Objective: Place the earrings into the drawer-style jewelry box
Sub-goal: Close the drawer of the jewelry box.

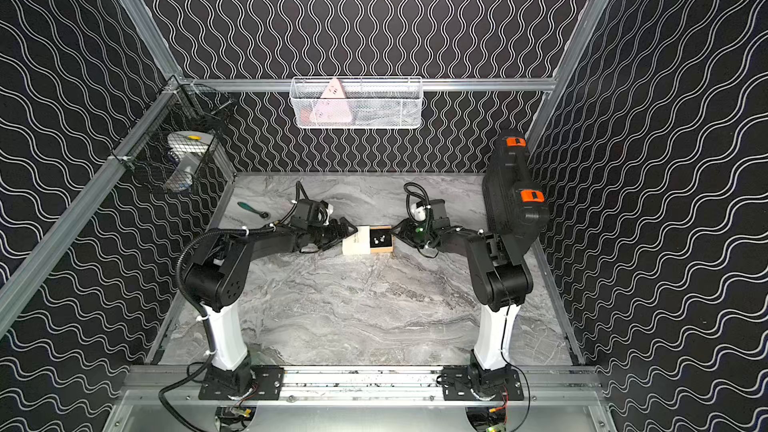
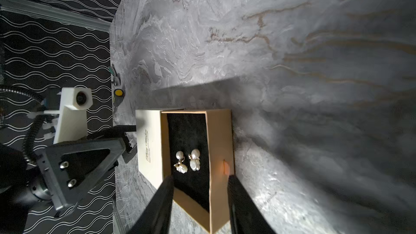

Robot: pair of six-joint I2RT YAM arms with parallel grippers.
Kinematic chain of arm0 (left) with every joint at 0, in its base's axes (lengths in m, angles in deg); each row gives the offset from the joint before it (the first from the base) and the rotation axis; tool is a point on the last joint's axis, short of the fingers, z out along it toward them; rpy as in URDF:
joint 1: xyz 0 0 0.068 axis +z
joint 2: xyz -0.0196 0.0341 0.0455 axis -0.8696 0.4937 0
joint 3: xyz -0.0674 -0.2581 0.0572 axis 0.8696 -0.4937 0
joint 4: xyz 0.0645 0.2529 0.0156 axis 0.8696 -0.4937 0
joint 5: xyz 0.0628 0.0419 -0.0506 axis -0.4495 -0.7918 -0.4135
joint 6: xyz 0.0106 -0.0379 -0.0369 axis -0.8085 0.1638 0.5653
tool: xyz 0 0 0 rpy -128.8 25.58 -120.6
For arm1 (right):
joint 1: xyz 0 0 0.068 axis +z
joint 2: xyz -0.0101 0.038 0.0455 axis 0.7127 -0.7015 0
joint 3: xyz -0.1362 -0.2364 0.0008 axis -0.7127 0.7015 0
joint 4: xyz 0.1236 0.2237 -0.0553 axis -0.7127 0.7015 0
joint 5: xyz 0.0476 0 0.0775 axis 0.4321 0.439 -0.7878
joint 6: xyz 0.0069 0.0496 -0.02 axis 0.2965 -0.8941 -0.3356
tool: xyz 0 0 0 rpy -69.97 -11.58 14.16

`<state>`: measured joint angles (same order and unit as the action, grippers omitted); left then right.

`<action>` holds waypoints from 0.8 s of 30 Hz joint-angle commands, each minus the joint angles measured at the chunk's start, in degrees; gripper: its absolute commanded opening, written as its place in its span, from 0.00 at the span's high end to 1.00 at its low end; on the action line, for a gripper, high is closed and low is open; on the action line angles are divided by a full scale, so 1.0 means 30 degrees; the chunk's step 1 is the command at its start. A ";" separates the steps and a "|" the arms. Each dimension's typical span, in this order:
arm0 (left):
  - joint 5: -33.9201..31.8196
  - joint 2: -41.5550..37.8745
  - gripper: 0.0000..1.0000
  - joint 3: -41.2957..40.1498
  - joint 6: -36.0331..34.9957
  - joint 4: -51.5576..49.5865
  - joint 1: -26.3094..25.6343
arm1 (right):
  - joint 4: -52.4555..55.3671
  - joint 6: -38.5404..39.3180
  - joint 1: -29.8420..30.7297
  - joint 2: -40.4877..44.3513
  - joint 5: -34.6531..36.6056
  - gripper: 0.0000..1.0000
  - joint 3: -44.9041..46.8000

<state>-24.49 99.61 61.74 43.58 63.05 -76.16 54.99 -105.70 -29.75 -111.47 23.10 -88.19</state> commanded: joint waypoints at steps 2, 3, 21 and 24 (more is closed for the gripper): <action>0.0045 0.0107 0.13 -0.0025 0.0583 0.0607 -0.0157 | -0.0625 -0.0325 0.0267 -0.0372 -0.0217 0.57 -0.0213; 0.0037 0.0092 0.13 0.0025 0.0605 0.0575 -0.0187 | -0.0628 -0.0310 0.0349 -0.0471 -0.0217 0.57 -0.0265; -0.0312 0.0633 0.19 0.0563 0.0993 0.0982 -0.1159 | -0.0947 -0.0486 0.1038 -0.1077 -0.0151 0.57 -0.0852; -0.0381 0.0813 0.20 0.0692 0.1080 0.1187 -0.1309 | -0.1224 -0.0715 0.1137 -0.1274 -0.0214 0.57 -0.0862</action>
<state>-26.15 101.67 63.22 45.42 63.92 -79.70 53.75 -106.39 -26.73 -114.81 23.31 -90.40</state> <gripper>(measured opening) 0.800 0.430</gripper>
